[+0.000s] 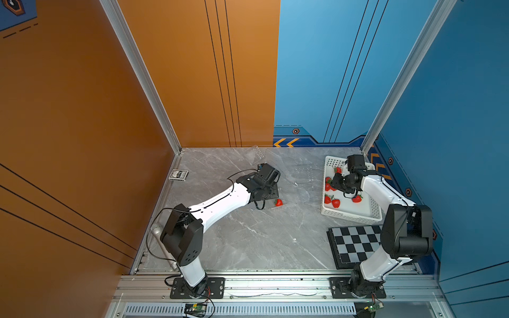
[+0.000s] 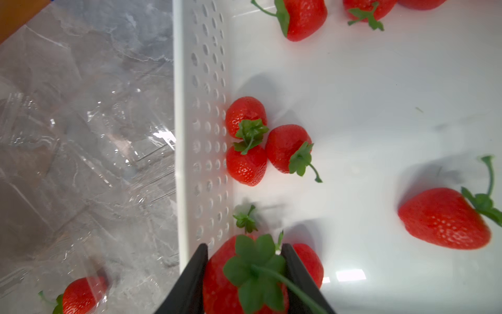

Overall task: Pack strawberries into containers
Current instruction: Pick up the strawberry from the basket, then place the strawberry in the packing box.

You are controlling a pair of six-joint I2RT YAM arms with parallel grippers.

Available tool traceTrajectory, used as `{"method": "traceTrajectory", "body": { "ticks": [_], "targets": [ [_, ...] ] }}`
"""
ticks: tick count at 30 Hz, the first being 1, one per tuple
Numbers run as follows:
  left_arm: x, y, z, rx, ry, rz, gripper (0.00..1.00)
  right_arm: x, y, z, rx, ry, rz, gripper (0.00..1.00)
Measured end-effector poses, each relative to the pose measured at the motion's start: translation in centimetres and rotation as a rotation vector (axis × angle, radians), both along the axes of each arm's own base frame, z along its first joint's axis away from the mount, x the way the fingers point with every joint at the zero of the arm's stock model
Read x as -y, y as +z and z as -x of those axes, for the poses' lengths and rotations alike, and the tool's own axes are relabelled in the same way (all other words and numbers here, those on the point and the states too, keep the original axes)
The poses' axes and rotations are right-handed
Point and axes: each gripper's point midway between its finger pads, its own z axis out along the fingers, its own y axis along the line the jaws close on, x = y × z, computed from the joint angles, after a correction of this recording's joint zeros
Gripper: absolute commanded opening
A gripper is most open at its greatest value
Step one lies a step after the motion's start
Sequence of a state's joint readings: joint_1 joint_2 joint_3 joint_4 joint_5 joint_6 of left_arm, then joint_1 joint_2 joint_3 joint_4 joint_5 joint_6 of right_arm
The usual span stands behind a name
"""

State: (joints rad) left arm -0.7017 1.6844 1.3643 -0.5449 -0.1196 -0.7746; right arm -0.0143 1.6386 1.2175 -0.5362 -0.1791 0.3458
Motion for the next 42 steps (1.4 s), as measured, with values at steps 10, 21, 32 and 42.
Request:
{"method": "traceTrajectory", "body": {
  "ticks": [10, 21, 32, 42],
  "targets": [
    [-5.8, 0.9, 0.6, 0.025, 0.106, 0.0, 0.58, -10.3, 8.0, 0.1, 0.159, 0.223, -0.012, 0.24],
    [-9.8, -0.1, 2.4, 0.012, 0.173, -0.01, 0.59, -25.4, 2.0, 1.4, 0.021, 0.507, -0.022, 0.23],
    [-12.2, -1.2, 4.5, -0.005, 0.21, -0.014, 0.59, -28.4, -3.4, 1.3, -0.079, 0.494, -0.063, 0.23],
    [-12.5, -0.5, 5.1, 0.017, 0.214, 0.005, 0.59, -30.1, -4.9, 0.9, -0.081, 0.47, -0.11, 0.26]
  ]
}}
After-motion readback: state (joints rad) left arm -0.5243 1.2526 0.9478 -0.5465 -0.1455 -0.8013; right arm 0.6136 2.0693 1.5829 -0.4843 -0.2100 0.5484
